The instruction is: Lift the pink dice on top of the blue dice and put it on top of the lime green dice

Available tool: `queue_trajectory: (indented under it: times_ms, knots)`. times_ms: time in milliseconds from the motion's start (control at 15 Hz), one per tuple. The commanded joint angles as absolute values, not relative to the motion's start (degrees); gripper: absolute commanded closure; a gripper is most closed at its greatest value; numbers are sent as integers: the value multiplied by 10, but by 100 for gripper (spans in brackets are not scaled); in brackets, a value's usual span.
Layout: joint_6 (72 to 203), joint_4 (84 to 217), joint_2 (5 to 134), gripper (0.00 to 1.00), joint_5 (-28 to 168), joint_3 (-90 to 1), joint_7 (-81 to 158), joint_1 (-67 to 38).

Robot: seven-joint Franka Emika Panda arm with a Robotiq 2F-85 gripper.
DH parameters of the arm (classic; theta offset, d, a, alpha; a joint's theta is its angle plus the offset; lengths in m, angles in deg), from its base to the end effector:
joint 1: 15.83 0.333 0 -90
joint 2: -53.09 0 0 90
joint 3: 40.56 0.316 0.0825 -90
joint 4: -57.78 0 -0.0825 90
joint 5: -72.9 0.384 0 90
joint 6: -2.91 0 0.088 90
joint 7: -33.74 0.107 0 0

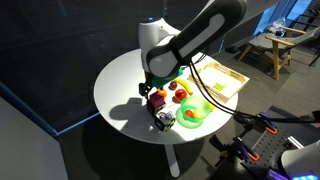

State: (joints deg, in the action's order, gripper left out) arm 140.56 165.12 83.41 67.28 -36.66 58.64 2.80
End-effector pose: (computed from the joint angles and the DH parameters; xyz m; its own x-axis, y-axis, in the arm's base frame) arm 0.5909 0.2418 0.2295 0.9997 0.0220 0.0142 0.0216 -0.9994 0.0285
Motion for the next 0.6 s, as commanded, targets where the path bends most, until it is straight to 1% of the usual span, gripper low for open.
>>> queue_trajectory:
  times_ms: [0,533]
  knots:
    - [1386,1632,842,0,675,-371,594,35]
    - [1389,1631,854,0,679,-370,590,33]
